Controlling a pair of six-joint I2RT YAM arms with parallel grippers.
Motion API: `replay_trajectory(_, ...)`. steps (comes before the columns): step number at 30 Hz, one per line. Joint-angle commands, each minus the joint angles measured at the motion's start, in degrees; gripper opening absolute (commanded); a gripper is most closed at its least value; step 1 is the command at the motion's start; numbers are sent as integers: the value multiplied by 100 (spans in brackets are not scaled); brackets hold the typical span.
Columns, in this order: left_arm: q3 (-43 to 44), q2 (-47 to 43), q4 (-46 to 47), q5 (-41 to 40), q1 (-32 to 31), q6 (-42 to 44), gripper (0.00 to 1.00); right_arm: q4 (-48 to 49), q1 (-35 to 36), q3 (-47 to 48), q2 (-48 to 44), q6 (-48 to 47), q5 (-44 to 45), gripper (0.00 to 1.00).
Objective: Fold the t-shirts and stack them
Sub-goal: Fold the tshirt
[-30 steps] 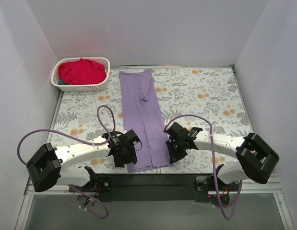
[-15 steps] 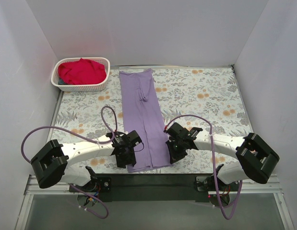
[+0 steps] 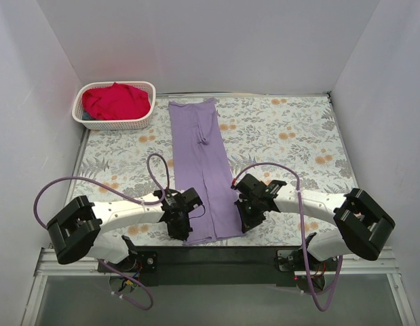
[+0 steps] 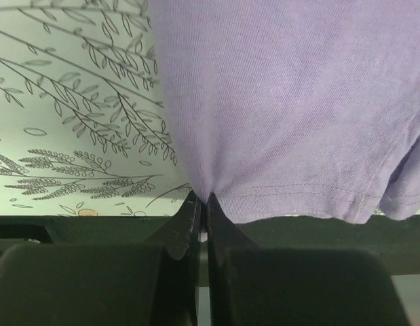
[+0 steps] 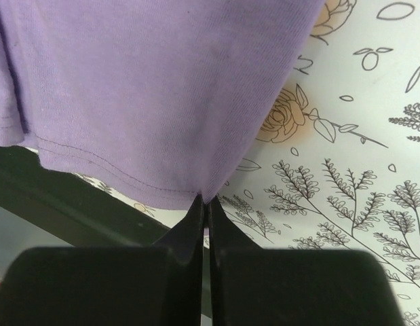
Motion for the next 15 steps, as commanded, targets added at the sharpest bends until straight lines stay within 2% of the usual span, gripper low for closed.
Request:
replay_trajectory(1,-246,-144,-177,424,-170,-84,0,-688,31,81,12,-335,220,1)
replay_trajectory(5,-299,-355,-204,785,-337,-155,0,-1004,39,142,-190,-510,-78,1)
replay_trajectory(8,-264,-618,-91,899,-337,-68,0,-1267,31,414,-251,-599,131,1)
replay_trajectory(12,-194,-847,218,970,285,397,0,-1304,-180,1020,-164,-721,536,1)
replay_trajectory(13,-133,-865,209,909,678,538,0,-1313,-233,1343,-103,-765,615,1)
replay_trajectory(15,104,-848,148,663,1076,985,0,-1313,-426,1678,126,-958,764,1)
